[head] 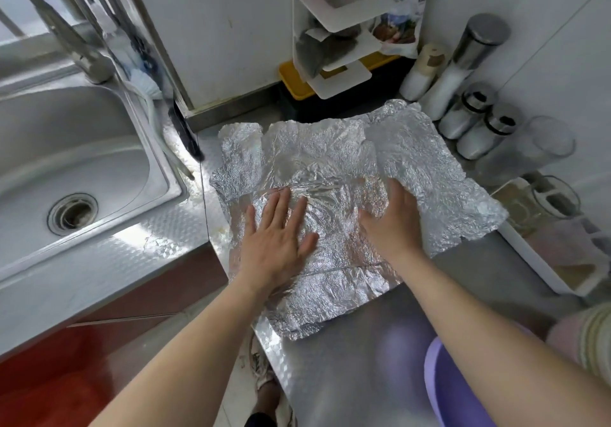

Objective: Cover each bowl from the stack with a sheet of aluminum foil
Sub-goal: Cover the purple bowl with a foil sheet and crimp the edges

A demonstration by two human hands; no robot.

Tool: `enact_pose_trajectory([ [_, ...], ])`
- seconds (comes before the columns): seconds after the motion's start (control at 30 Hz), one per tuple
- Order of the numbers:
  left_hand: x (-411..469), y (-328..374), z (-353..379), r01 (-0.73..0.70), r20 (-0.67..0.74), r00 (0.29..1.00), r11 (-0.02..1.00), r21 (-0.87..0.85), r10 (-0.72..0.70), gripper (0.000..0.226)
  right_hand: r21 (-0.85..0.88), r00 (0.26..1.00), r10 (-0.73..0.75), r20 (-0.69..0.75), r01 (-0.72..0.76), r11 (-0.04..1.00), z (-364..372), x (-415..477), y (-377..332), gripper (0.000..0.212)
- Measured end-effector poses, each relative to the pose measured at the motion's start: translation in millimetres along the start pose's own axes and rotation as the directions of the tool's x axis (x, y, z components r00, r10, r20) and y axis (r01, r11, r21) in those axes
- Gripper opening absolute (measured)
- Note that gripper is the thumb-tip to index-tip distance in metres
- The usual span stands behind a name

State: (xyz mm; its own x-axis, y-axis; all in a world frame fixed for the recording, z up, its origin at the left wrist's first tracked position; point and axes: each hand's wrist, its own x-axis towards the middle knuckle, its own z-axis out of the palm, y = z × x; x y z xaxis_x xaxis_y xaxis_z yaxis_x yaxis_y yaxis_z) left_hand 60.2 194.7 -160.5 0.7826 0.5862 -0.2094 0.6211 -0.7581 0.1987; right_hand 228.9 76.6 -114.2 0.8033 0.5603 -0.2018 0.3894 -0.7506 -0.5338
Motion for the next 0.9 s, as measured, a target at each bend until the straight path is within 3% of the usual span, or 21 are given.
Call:
enact_pose_trajectory([
  [0.1,-1,0,-5,-0.014,0.041,0.999,1.0,-0.014,0.014,0.069,0.13,0.977,0.167,0.129,-0.183,0.974,-11,1,-9,0.062],
  [0.2,-11,18,-23,-0.044,0.016,0.999,0.999,0.023,0.043,0.069,0.296,0.934,0.225,0.276,-0.306,0.905,-25,4,-17,0.029],
  [0.27,-30,40,-34,-0.219,-0.052,0.975,0.974,-0.055,0.217,0.058,0.294,0.935,0.122,0.334,-0.226,0.929,-36,4,-19,0.028],
  [0.33,-59,59,-31,-0.549,-0.186,0.83,0.83,-0.1,0.526,0.037,0.315,0.959,0.031,0.283,-0.123,0.941,-46,9,-17,0.022],
  [0.37,-69,59,-26,-0.603,-0.259,0.783,0.793,-0.09,0.565,0.023,0.314,0.972,0.016,0.235,-0.091,0.945,-53,11,-13,0.016],
  [0.4,-73,52,-22,-0.554,-0.339,0.805,0.821,-0.139,0.486,0.017,0.311,0.983,0.024,0.184,-0.081,0.947,-60,13,-8,0.011],
  [0.47,-64,34,-31,-0.24,-0.462,0.887,0.883,-0.405,0.029,0.02,0.296,0.992,0.084,0.096,-0.109,0.949,-70,20,11,0.007],
  [0.53,-40,7,-47,0.088,-0.396,0.82,0.774,-0.627,-0.414,0.024,0.263,0.986,0.153,0.069,-0.166,0.95,-74,23,33,0.009],
  [0.6,-9,-25,-60,0.326,-0.179,0.741,0.58,-0.746,-0.647,0.042,0.246,0.975,0.208,0.076,-0.221,0.944,-71,22,49,0.013],
  [0.67,16,-46,-66,0.449,0.025,0.693,0.404,-0.797,-0.721,0.067,0.249,0.969,0.238,0.073,-0.248,0.936,-65,21,58,0.009],
  [0.77,34,-54,-70,0.475,0.16,0.702,0.29,-0.831,-0.694,0.085,0.319,0.965,0.26,0.043,-0.26,0.911,-60,22,58,0.007],
  [0.83,42,-56,-75,0.491,0.295,0.691,0.128,-0.862,-0.66,0.085,0.376,0.959,0.282,0.025,-0.271,0.886,-58,23,57,0.011],
  [0.9,39,-57,-78,0.51,0.379,0.711,0.064,-0.858,-0.592,0.063,0.421,0.96,0.28,0.031,-0.266,0.867,-58,20,55,0.012],
])
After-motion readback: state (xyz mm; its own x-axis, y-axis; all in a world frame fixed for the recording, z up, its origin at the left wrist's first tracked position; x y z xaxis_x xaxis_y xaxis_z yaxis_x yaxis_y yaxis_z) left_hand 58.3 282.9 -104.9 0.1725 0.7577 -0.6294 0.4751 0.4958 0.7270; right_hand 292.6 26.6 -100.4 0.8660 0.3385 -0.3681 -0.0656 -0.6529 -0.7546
